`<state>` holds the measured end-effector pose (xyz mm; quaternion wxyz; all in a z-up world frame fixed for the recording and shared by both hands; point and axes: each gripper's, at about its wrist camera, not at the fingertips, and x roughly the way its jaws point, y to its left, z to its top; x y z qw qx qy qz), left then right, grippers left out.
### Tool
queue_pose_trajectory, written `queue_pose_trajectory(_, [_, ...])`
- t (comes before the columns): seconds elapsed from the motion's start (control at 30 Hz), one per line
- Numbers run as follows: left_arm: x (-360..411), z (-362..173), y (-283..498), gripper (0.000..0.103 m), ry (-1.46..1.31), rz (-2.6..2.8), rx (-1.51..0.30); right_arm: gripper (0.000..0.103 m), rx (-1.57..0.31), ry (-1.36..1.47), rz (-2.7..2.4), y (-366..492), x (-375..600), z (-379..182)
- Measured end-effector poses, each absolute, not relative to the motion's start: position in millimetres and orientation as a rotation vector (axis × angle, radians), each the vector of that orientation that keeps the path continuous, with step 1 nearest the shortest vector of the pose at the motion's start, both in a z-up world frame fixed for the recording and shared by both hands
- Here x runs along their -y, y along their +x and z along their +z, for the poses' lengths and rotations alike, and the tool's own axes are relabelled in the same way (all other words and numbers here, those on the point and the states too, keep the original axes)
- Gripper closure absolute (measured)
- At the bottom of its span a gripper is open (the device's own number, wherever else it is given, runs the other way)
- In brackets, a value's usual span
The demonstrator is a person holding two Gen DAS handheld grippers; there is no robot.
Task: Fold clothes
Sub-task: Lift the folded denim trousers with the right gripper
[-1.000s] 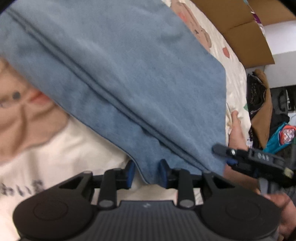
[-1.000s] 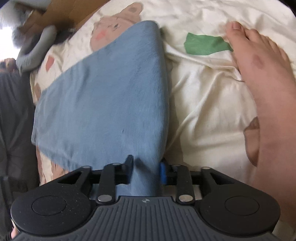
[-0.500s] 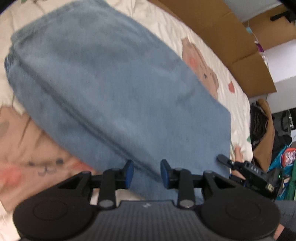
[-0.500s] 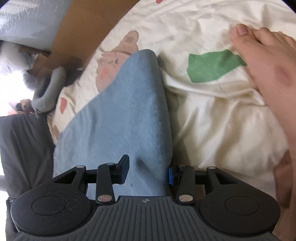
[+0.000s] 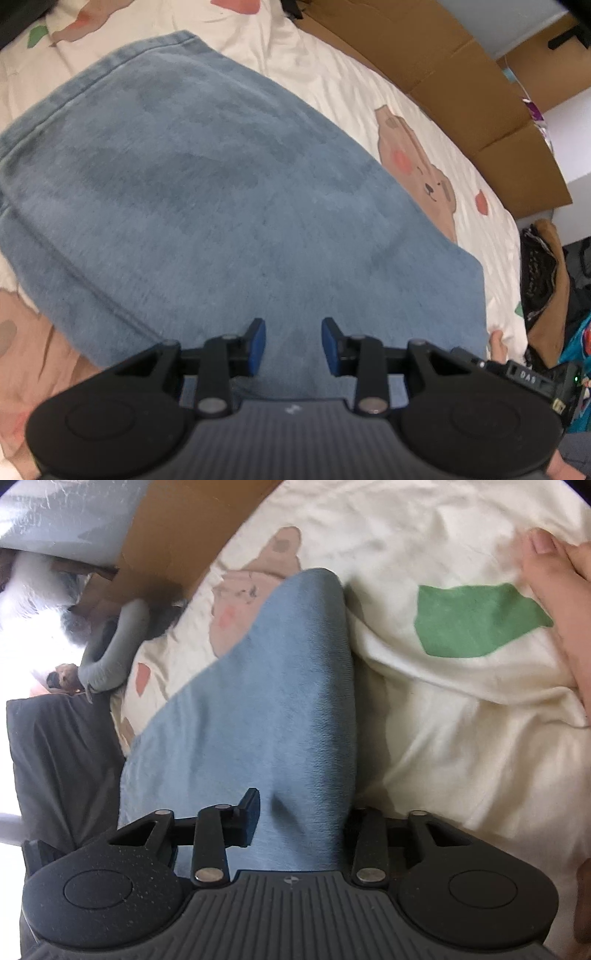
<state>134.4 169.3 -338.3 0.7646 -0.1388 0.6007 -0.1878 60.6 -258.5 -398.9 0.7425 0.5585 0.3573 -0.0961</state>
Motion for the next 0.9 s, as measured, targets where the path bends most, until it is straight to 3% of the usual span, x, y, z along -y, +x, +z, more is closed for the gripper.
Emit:
queue_pose_trajectory(0.07, [-165,-342,137,0.068,-0.275,-0.409,-1.313,0.095,-0.79,1.23,-0.207,60,258,-397])
queue_pose_trajectory(0.1, [-163,-343,137,0.068,-0.264,-0.411,-1.314,0.096,-0.794,1.229,-0.204,61,257,-393])
queue_pose_trajectory(0.9, [-135,-336,122,0.067,-0.27,-0.513,-1.31,0.098,-0.933,1.061,-0.152,104,270,-257])
